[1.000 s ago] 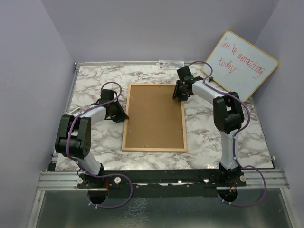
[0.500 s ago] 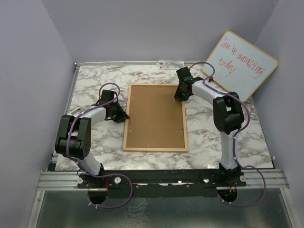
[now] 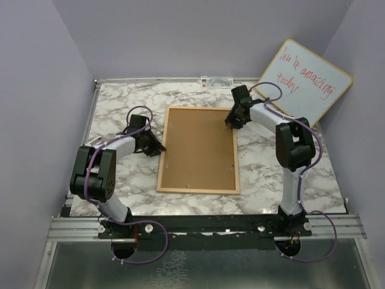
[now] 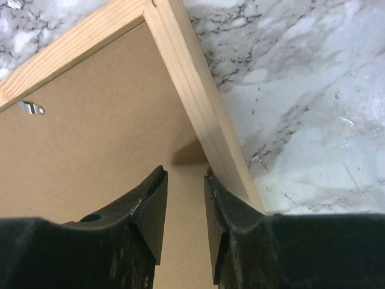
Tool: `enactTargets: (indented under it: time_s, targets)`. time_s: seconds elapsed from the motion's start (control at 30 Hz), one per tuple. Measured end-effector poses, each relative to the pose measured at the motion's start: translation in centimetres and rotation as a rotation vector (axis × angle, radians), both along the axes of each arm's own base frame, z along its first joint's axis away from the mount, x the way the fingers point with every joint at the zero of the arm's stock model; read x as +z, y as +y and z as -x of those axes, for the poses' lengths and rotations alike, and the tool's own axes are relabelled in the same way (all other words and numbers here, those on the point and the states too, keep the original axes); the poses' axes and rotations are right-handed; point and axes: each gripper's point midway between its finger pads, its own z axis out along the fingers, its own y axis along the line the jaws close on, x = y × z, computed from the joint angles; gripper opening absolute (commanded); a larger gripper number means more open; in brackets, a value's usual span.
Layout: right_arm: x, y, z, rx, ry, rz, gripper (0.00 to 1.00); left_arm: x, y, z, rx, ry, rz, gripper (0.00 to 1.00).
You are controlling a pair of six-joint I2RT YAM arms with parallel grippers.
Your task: Put the photo into the frame
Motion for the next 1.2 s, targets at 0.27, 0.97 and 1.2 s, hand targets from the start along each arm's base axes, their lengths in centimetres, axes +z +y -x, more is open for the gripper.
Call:
enactTargets:
  time_s: [0.27,0.97,1.2]
  targets:
    - [-0.3,0.0,-0.9,0.0,0.001,-0.011,0.36,0.0,-0.2,0.0,-0.001,-0.002,0.011,0.0]
    - [-0.7,-0.2,3.4,0.384,0.16,0.061,0.31,0.9,-0.6,-1.6,0.255,0.046,0.181,0.0]
    - [-0.5,-0.1,5.0,0.448,0.196,0.04,0.35,0.5,-0.2,-1.8,0.286,0.046,0.175,0.0]
